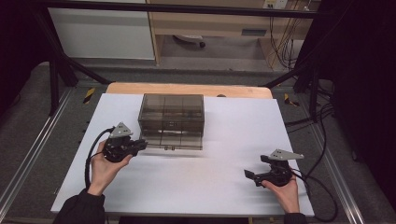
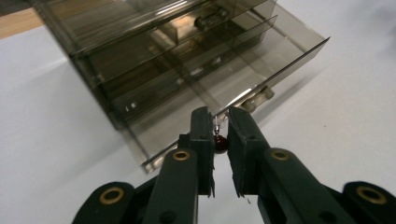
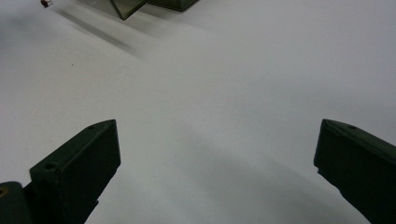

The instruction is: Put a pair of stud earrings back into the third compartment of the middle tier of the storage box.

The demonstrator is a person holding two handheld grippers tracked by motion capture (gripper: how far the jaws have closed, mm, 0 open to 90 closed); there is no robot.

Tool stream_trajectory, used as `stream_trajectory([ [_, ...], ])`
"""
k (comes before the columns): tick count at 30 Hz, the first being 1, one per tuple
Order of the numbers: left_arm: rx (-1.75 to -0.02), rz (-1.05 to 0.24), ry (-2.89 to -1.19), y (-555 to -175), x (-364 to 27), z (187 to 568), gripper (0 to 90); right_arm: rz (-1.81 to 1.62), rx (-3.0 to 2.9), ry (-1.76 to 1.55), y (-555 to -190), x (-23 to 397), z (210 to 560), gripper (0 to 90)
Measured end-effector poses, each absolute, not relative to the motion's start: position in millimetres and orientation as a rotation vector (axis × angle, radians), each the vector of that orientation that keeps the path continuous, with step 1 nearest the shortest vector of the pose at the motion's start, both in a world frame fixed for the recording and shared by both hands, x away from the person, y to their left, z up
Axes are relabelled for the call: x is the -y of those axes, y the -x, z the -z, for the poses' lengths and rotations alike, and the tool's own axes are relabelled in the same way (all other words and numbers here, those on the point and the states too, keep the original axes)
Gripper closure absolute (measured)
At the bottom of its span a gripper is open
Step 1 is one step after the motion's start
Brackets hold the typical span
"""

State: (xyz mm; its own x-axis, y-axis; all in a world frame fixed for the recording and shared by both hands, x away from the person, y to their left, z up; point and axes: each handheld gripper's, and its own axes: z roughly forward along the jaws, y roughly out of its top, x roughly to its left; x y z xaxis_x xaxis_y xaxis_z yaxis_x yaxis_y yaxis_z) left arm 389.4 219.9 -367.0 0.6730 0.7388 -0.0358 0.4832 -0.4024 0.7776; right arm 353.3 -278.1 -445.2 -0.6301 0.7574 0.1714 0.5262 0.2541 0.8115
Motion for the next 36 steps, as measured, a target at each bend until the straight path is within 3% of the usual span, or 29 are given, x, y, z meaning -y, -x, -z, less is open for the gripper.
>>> stream_trajectory([
  [36,-0.877,-0.367,-2.159,-440,-96,382,79.8,-1.304,-2.276,-1.195,-353,278,445,1.0],
])
